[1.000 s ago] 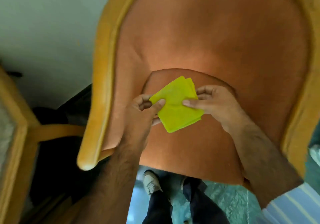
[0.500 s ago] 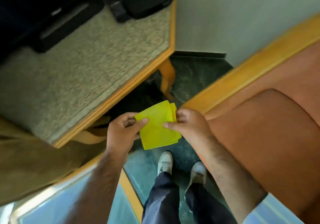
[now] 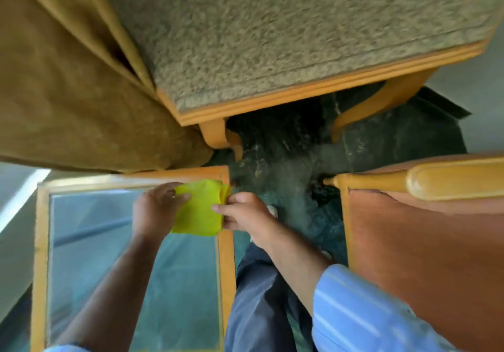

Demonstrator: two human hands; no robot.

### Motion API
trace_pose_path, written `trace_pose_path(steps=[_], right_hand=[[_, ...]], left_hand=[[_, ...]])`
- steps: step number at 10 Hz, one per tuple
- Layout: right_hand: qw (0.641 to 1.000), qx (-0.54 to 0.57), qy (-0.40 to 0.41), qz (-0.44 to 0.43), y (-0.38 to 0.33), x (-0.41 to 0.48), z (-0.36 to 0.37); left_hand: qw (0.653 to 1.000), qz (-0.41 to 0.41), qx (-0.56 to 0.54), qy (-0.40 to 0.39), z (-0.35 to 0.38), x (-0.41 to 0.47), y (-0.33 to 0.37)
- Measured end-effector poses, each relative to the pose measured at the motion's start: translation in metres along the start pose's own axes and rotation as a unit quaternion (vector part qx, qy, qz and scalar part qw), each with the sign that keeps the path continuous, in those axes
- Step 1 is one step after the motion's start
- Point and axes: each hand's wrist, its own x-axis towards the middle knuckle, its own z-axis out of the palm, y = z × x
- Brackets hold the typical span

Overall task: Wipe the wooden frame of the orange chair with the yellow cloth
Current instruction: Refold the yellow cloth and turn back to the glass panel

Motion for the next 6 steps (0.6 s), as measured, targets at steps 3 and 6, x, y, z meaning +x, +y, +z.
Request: trace_pose_path(steps=[3, 6], right_hand=[[0.991, -0.049, 0.114, 0.05, 0.038, 0.078, 0.05], [0.948, -0.281, 0.147, 0.017, 0.047, 0.114, 0.052]], left_hand=[[0.994, -0.088, -0.017, 0.056, 0.037, 0.042, -0.09], [0.995, -0.076, 0.039, 0.044, 0.055, 0.068, -0.103]])
